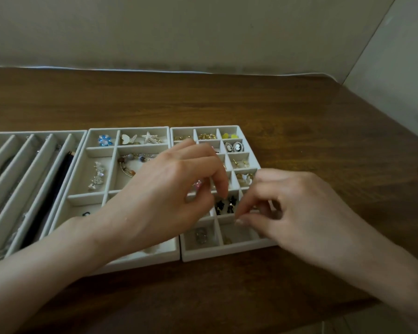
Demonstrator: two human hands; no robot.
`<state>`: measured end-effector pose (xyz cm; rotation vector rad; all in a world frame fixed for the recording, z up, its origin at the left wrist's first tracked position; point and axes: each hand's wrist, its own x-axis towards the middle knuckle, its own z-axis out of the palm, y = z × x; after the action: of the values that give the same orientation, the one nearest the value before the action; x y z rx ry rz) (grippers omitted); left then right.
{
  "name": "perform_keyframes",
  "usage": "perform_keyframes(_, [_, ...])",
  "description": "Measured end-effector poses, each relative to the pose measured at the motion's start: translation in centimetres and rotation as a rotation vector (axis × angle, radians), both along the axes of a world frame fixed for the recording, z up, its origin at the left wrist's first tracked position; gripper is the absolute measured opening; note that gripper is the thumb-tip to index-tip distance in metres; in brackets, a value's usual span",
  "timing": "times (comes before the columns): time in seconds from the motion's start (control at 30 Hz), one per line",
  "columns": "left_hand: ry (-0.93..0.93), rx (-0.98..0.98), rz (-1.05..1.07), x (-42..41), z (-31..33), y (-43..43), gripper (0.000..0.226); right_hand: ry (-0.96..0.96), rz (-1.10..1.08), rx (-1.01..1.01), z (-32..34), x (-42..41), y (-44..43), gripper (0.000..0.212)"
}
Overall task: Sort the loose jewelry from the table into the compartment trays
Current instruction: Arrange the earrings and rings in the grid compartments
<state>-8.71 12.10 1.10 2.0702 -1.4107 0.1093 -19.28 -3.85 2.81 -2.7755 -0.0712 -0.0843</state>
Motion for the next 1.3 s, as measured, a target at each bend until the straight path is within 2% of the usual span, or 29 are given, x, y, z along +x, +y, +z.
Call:
perform_keyframes(0.07, [0.113, 0.045, -0.027, -0.2, 0.2, 0.0, 0.015, 0.053, -0.083, 0.297, 0.6, 0.2, -0.6, 0.004])
perform_keyframes(0.13, [0.265, 0.052, -0.054, -0.5, 0.2, -0.1, 0.022, 0.101, -0.149, 0.526, 1.0, 0.5, -1.0, 0.006])
perform_keyframes(0.23, [0.435, -0.021, -0.046, -1.0, 0.1, -0.4, 0.032, 0.166, -0.196, 0.753, 0.7, 1.0, -1.1, 0.005])
perform_keyframes(0.37, [0.52, -0.127, 0.012, -1.2, -0.3, -0.6, 0.03, 0.163, -0.218, 0.935, 0.1, 1.1, -1.0, 0.008])
perform_keyframes(0.5, [0.542, -0.159, 0.024, -1.3, -0.3, -0.7, 0.028, 0.081, -0.219, 0.96, -0.5, 0.9, -1.1, 0.016])
perform_keyframes(0.63, [0.515, -0.131, 0.049, -1.4, -0.4, -0.8, 0.027, 0.012, -0.142, 0.844, -0.5, 0.7, -1.0, 0.009])
perform_keyframes(0.73, [0.495, -0.108, 0.067, -1.5, -0.4, -0.8, 0.027, 0.039, -0.098, 0.728, -0.3, 0.6, -0.9, 0.011])
perform_keyframes(0.97, [0.484, -0.064, 0.068, -1.5, -0.4, -0.9, 0.027, -0.05, -0.12, 0.546, -0.3, 0.4, -0.4, 0.01])
perform_keyframes(1.3, [0.51, -0.038, 0.032, -1.0, -0.2, -0.8, 0.015, -0.078, -0.09, 0.508, -0.1, 0.3, -0.7, 0.014])
